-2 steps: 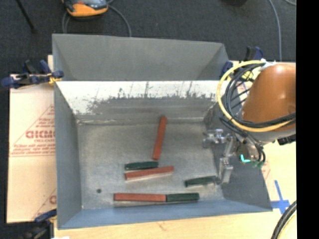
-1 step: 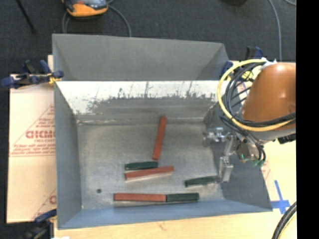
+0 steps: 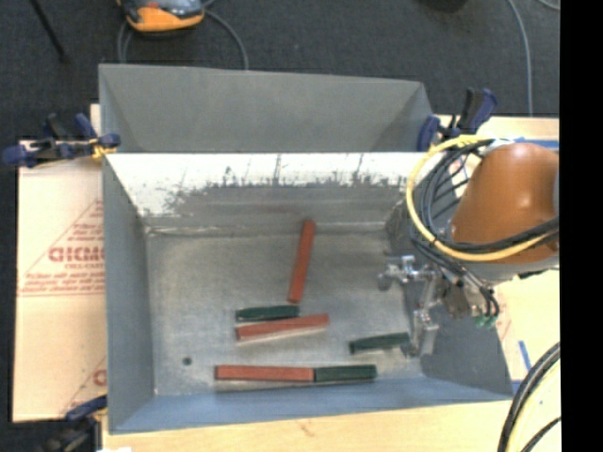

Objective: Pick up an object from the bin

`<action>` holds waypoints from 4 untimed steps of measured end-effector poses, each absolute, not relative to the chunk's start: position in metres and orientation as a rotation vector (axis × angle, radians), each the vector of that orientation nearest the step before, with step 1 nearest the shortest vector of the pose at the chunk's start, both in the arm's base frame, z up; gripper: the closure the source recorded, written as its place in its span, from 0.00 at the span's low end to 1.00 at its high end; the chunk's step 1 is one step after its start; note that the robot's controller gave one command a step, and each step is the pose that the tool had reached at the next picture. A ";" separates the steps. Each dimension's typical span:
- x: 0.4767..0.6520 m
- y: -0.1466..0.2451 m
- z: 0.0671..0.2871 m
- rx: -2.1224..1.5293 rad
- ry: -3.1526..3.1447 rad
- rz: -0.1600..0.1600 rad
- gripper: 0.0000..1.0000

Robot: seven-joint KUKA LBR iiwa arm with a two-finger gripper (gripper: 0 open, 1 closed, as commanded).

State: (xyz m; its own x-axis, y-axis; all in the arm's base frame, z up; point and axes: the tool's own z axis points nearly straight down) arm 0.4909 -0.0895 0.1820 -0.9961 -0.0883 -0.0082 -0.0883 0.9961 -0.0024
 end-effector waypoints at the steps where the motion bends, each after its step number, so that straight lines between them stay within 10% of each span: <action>1: 0.504 -0.096 0.120 -0.474 3.098 -0.005 0.00; 2: 0.507 -0.125 0.072 -0.665 3.064 -0.005 1.00; 3: 0.507 -0.125 0.071 -0.667 3.064 -0.005 1.00; 4: 0.507 -0.143 0.278 -0.738 3.052 -0.001 1.00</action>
Offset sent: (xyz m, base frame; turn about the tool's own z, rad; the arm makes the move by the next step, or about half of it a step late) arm 0.0142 -0.0341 -0.1120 -0.3393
